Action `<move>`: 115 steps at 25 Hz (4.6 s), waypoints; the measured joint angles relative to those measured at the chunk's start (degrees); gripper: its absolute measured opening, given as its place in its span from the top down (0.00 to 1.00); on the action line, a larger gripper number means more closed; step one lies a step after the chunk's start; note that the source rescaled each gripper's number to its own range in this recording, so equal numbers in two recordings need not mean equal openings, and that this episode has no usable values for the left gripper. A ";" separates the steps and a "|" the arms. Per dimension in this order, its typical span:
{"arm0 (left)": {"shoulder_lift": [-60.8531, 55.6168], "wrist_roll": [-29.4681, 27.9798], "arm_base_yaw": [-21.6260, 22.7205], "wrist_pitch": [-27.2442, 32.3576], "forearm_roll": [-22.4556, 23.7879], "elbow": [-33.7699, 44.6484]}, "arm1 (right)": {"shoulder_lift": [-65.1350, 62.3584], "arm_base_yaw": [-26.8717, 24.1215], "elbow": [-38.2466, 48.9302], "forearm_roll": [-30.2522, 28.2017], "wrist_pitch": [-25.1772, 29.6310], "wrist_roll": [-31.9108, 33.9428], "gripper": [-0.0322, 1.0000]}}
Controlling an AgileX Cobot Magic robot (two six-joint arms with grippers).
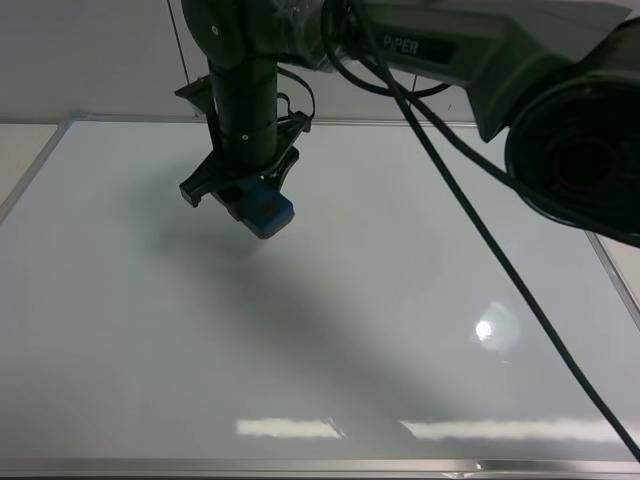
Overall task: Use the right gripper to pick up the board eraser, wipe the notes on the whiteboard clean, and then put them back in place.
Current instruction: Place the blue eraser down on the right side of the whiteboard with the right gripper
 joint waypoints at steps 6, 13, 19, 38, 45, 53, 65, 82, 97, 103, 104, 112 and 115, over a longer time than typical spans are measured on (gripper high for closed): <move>0.00 0.00 0.00 0.00 0.00 0.00 | -3.87 -2.56 0.00 -1.09 0.07 2.10 0.96; 0.00 0.00 0.00 0.00 0.00 0.00 | -7.88 -7.96 0.06 -1.46 0.13 3.49 0.96; 0.00 0.00 0.00 0.00 0.00 0.00 | -11.72 -12.60 0.06 -1.40 0.19 5.15 0.96; 0.00 0.00 0.00 0.00 0.00 0.00 | -40.62 -29.10 44.05 2.04 -13.61 9.87 0.96; 0.00 0.00 0.00 0.00 0.00 0.00 | -44.04 -34.37 56.56 2.68 -16.80 12.78 0.96; 0.00 0.00 0.00 0.00 0.00 0.00 | -44.10 -35.74 66.12 4.62 -25.22 13.00 0.96; 0.00 0.00 0.00 0.00 0.00 0.00 | -44.10 -36.68 76.02 4.67 -32.81 14.77 0.96; 0.00 0.00 0.00 0.00 0.00 0.00 | -42.14 -36.68 76.77 4.67 -34.06 17.06 0.96; 0.00 0.00 0.00 0.00 0.00 0.00 | -42.14 -36.68 76.77 3.48 -35.07 16.91 0.01; 0.00 0.00 0.00 0.00 0.00 0.00 | -42.14 -36.68 76.77 3.48 -35.21 16.91 0.00; 0.00 0.00 0.00 0.00 0.00 0.00 | -42.14 -36.68 76.77 3.48 -35.21 16.91 0.00; 0.00 0.00 0.00 0.00 0.00 0.00 | -45.29 -36.68 76.77 2.60 -35.40 16.91 0.00; 0.00 0.00 0.00 0.00 0.00 0.00 | -50.05 -37.33 76.77 1.03 -34.95 16.91 0.00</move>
